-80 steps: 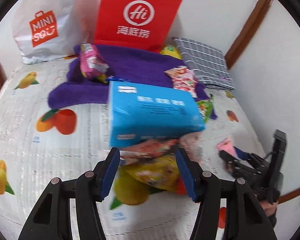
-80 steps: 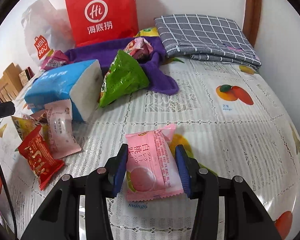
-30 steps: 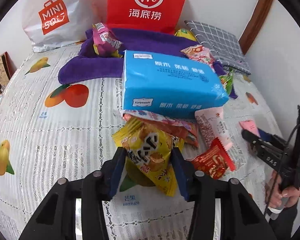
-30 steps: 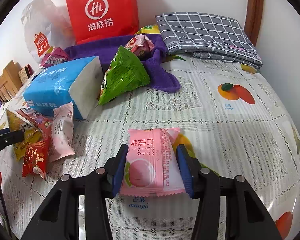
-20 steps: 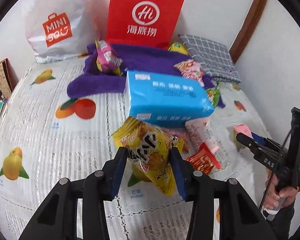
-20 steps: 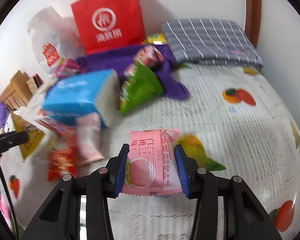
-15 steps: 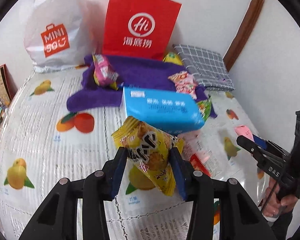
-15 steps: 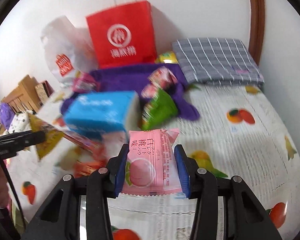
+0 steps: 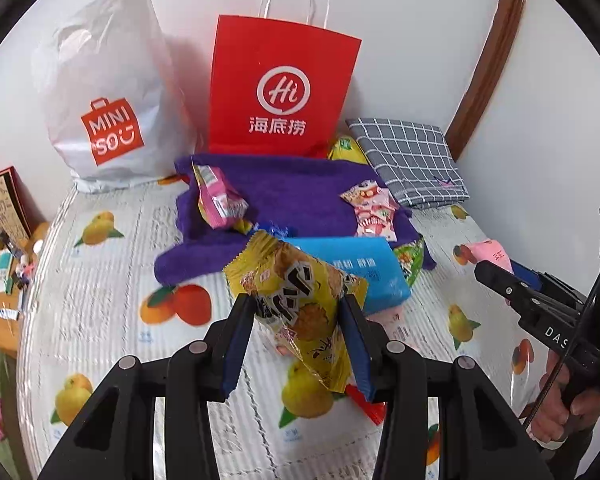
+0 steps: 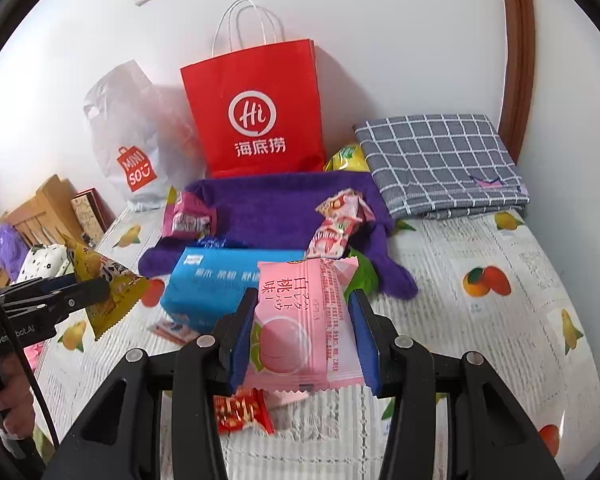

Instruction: Organize snacks

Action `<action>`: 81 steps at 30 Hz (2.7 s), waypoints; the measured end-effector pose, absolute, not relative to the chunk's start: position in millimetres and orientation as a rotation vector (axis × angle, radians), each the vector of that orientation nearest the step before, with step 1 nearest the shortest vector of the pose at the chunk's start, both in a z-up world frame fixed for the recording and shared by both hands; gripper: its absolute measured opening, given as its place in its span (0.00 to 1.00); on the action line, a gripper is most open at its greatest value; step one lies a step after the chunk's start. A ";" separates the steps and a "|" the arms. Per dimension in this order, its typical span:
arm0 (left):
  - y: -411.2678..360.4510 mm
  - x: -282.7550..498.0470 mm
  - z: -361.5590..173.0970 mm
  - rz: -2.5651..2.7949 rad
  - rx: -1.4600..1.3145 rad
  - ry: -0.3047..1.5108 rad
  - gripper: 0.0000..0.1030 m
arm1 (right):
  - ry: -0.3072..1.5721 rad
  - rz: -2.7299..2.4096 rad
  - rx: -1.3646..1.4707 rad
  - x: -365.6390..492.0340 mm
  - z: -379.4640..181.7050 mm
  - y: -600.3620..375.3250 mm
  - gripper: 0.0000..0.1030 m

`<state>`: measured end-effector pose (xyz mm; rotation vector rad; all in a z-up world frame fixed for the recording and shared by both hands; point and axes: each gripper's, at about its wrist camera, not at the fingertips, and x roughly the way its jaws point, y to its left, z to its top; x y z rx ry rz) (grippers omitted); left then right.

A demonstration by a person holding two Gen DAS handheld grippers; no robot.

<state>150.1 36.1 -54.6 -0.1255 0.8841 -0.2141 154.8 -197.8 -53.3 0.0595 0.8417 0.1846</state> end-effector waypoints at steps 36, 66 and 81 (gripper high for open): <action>54.5 258.4 -70.8 -0.211 -0.111 0.922 0.41 | 0.825 0.153 0.030 278.2 -65.0 -169.1 0.44; 56.8 280.3 -71.9 -0.190 -0.079 0.921 0.41 | 0.851 0.154 0.032 310.9 -83.6 -164.6 0.44; 56.8 283.7 -76.3 -0.186 -0.073 0.915 0.41 | 0.858 0.207 0.081 325.6 -102.8 -165.3 0.44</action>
